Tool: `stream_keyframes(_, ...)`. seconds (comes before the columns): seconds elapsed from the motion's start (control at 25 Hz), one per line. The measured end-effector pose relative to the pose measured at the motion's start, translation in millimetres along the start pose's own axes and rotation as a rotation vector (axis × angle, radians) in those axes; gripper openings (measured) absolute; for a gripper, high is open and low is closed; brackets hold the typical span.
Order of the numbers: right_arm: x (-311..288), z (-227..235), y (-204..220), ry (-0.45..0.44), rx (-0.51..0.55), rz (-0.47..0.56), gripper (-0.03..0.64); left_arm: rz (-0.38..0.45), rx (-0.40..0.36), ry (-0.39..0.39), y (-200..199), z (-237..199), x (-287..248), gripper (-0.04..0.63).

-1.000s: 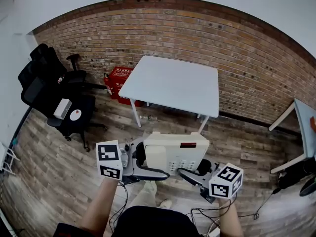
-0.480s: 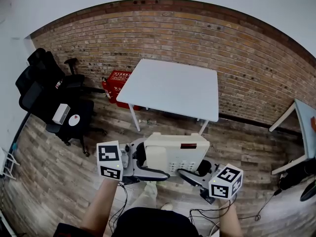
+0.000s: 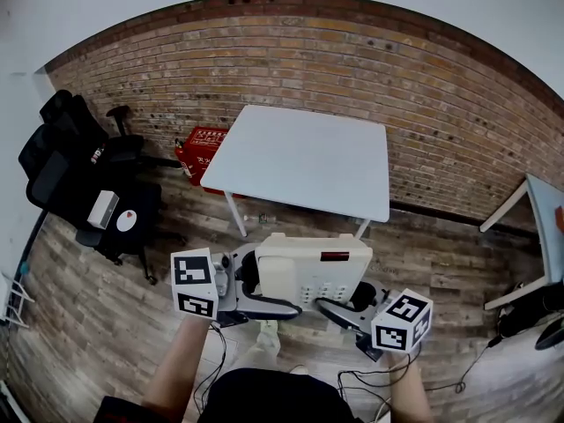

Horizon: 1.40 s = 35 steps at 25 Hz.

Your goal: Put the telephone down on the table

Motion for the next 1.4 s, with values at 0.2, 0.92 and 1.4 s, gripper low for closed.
stream_keyframes(0.2,-10.4,17.6,-9.6,0.011,-0.012,0.001,0.258,-0.002,0.009,0.013,-6.0,-23.3,1.3,0.454)
stream_keyframes(0.92,-64.7,63.4,-46.0,0.032,-0.048,-0.015,0.258,-0.008,0.039,0.035,-30.1,-99.5,27.9,0.454)
stream_keyframes(1.4,-105.4,80.8,-65.6,0.069,-0.068,-0.024,0.258,-0.009,0.050,0.074,-42.5,-140.3,56.2,0.454)
Point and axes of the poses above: the fingertips, and each gripper's own axes: x backward along the fingers, z to its right, y out of its underside, the point moved 1 cm from there along x, backward along the fingers, and after that the axes turned 7 degrees about y, right-handed, at the moved point
